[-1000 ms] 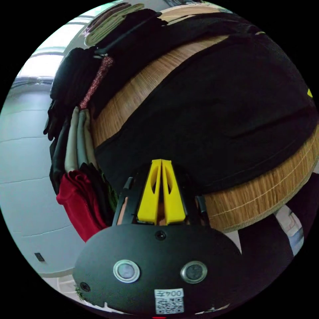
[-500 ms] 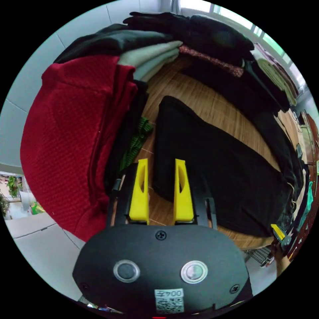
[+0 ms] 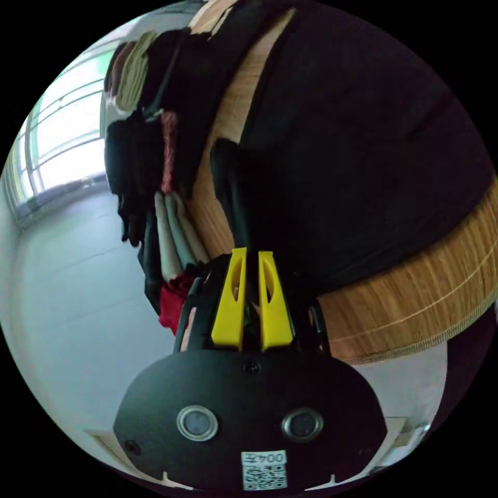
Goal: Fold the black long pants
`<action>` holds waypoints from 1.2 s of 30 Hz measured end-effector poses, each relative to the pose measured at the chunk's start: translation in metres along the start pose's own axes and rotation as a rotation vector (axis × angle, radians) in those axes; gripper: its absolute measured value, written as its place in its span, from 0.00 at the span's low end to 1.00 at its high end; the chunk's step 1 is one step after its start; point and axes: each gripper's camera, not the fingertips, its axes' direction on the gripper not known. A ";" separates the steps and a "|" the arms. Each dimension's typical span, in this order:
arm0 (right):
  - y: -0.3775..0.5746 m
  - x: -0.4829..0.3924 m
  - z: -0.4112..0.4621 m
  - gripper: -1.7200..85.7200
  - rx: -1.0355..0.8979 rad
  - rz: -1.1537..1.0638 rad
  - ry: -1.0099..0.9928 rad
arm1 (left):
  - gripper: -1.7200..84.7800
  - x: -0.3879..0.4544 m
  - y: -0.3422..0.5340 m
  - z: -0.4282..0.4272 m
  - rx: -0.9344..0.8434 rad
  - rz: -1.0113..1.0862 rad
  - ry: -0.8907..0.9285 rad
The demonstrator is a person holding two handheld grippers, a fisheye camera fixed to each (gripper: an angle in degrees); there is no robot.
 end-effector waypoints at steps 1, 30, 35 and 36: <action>0.000 0.001 0.000 0.01 0.002 -0.002 0.000 | 0.10 -0.014 0.006 0.009 -0.043 -0.055 0.059; -0.056 0.099 -0.005 0.02 -0.056 -0.110 -0.158 | 0.03 -0.287 0.240 -0.049 0.092 -0.489 0.460; -0.105 0.193 -0.059 0.06 0.130 -0.124 -0.255 | 0.07 -0.369 0.206 -0.083 0.318 -0.270 0.493; -0.124 0.225 -0.067 0.07 0.167 -0.103 -0.256 | 0.09 -0.387 0.184 -0.084 0.337 -0.207 0.482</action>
